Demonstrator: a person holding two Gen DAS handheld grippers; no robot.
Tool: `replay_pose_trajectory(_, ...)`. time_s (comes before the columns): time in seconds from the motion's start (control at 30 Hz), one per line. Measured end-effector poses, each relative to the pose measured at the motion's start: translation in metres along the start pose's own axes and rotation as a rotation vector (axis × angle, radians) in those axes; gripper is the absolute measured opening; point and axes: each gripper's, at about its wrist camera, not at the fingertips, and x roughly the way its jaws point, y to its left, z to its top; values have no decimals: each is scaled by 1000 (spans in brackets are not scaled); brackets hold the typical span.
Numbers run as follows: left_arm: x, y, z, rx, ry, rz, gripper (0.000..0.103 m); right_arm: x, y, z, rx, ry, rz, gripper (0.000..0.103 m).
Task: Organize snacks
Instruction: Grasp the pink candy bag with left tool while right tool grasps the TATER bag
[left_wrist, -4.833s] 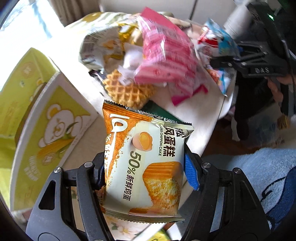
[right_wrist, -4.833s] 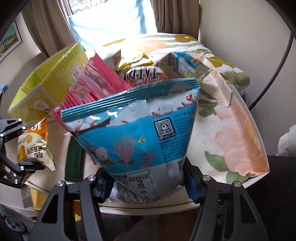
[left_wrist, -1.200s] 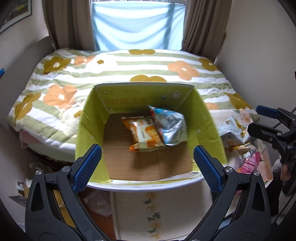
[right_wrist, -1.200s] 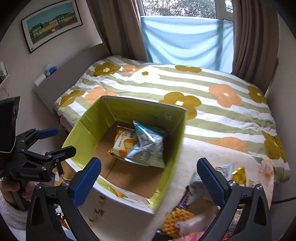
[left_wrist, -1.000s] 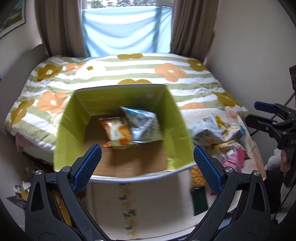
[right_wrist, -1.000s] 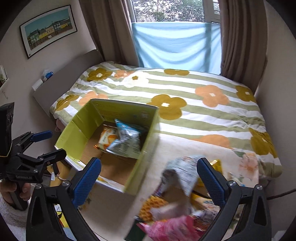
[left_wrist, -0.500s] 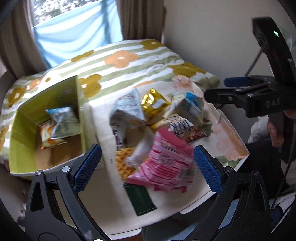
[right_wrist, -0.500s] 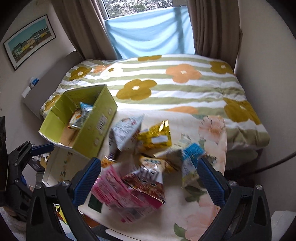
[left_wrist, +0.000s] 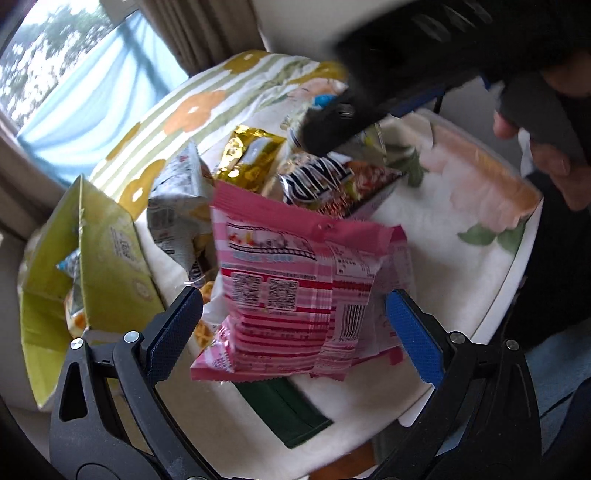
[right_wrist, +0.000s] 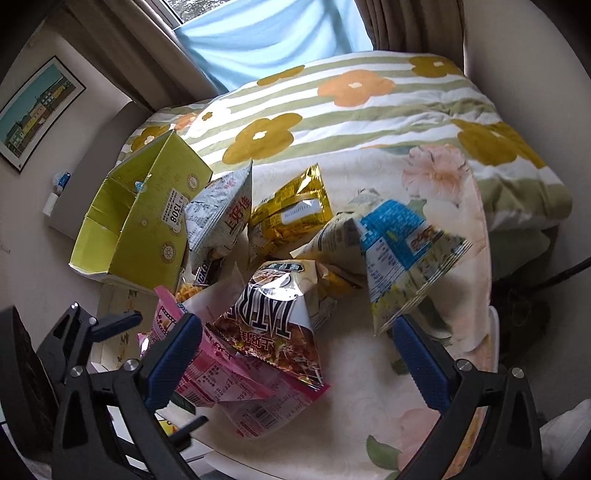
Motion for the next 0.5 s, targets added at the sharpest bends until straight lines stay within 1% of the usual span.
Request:
replay_pose_trajectory(0.1,11,-7,-3,48,6,30,99,12,-2,-1,18,13,5,103)
replay_pose_trajectory(0.23,26,-8,-4,63,18,9,99,26,-4,-2,44,35,17,103)
replay_pose_trajectory(0.4,37,-4,-6,71,23,0,99,40,-5,-2,82,61,34,103)
replay_pose_trajectory(0.47,41,-2,-6,70,28,-6,93,44,-8,0,103,70,40,103)
replay_pose_trajectory(0.5,42,0,-6,68,35,-13,83,46,-9,0,113,73,44,103)
